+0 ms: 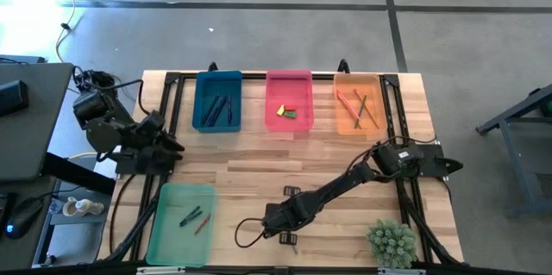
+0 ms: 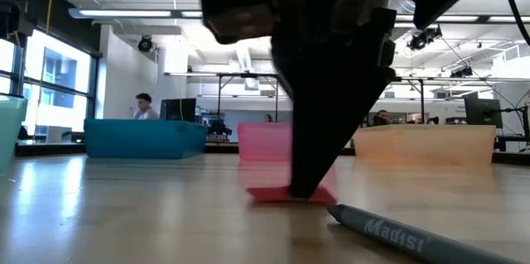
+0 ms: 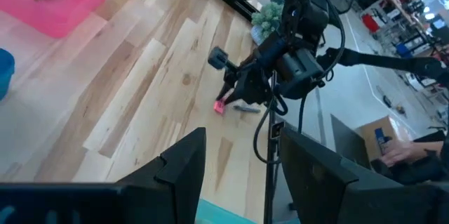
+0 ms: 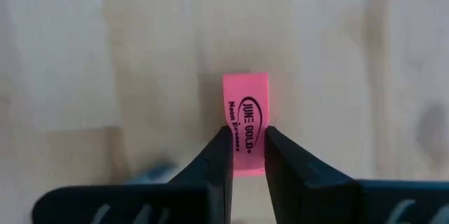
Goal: Sort crayons/erasers/pens/pencils in bins
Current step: Put the pink eraser into the pink bin
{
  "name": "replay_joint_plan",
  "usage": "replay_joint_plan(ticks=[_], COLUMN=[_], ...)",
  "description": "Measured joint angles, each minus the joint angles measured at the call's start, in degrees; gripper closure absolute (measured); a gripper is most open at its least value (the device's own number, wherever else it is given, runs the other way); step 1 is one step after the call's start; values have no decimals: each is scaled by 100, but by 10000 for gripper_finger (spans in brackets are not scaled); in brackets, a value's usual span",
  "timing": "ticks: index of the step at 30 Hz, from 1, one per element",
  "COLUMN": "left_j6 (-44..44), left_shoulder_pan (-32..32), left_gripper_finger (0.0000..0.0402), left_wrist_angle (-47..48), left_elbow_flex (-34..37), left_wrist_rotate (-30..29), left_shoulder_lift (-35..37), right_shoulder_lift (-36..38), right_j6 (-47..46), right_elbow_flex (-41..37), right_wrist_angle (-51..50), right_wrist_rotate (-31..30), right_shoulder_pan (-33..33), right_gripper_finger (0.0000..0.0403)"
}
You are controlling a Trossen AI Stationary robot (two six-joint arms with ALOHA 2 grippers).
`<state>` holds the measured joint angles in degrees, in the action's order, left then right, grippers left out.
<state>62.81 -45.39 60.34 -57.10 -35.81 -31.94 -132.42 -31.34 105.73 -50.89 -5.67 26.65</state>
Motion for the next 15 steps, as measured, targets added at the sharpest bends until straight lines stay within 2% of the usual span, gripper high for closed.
replay_joint_plan(ticks=[10,15], left_j6=[-154,-226], left_shoulder_pan=[0,0], left_gripper_finger=[232,232], left_wrist_angle=[10,32], left_elbow_flex=[0,2], left_wrist_rotate=[-6,-251], left_shoulder_lift=[-2,-29], right_shoulder_lift=[338,533], right_j6=[-485,-620], right_elbow_flex=[5,7], right_wrist_angle=[79,47], right_wrist_rotate=[-649,-1101], right_shoulder_pan=[-233,-451], right_gripper_finger=[359,359])
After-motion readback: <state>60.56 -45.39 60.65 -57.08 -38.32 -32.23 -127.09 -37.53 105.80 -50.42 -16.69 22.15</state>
